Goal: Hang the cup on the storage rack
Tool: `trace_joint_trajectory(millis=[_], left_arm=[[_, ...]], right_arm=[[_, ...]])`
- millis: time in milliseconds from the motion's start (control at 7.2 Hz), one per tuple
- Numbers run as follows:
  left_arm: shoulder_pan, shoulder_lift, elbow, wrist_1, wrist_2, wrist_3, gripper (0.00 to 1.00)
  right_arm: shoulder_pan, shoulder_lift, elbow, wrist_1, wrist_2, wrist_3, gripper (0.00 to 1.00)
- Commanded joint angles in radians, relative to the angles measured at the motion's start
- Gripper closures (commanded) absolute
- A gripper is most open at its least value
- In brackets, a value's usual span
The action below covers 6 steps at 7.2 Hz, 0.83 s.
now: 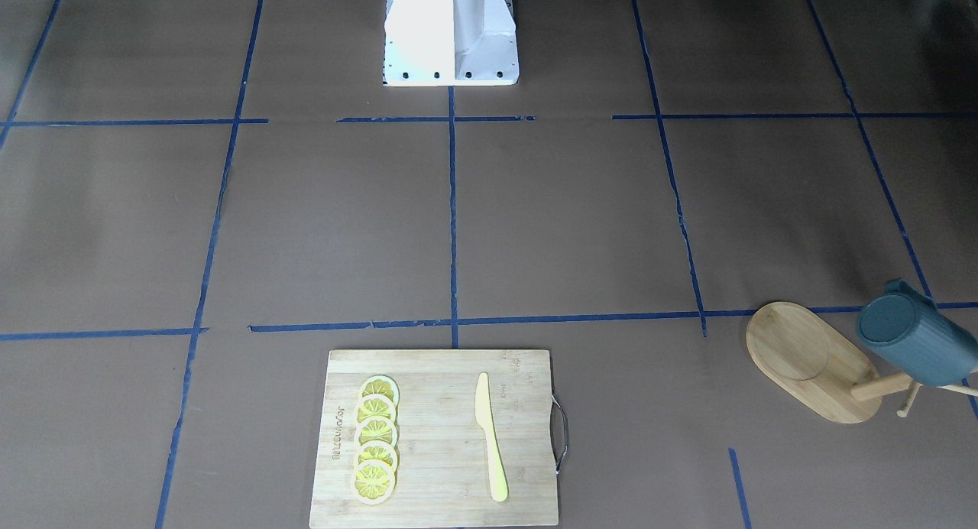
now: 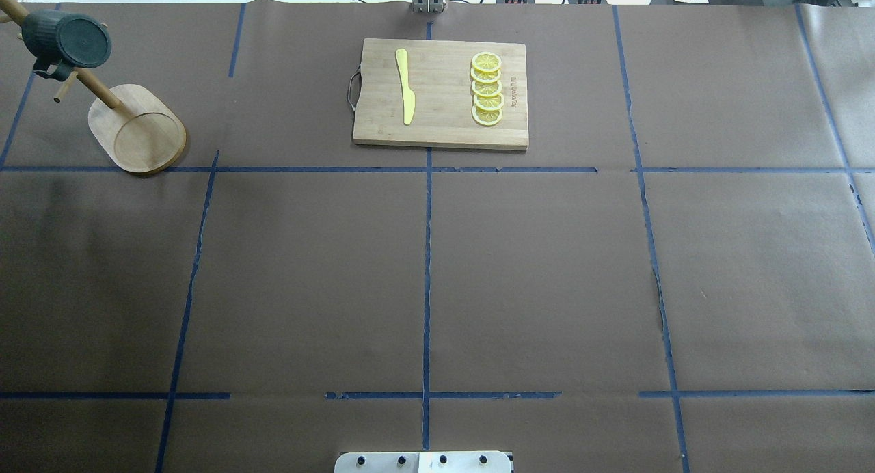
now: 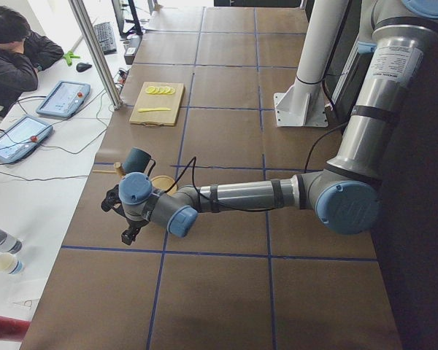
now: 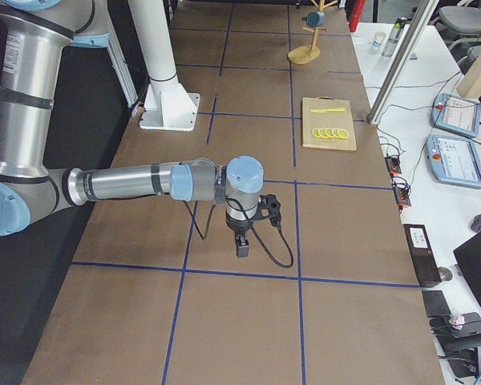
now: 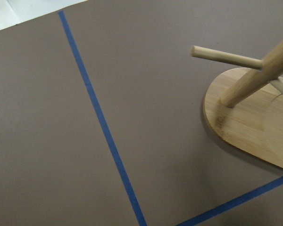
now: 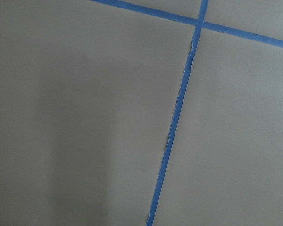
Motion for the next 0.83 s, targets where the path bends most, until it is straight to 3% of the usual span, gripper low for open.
trace_joint_trajectory(millis=[0,417,694], left_arm=[[-0.017,0.003,-0.096,0.285,0.02,0.041,0.0],[-0.043,0.061,-0.165,0.534,0.008,0.041,0.0],[-0.05,0.205,-0.34,0.533,0.011,0.032,0.0]], right_arm=[[0.0,0.0,0.0,0.0,0.0,-0.003,0.0],[0.0,0.0,0.001,0.0,-0.002,0.0,0.0],[0.0,0.0,0.001,0.0,-0.002,0.002,0.0]])
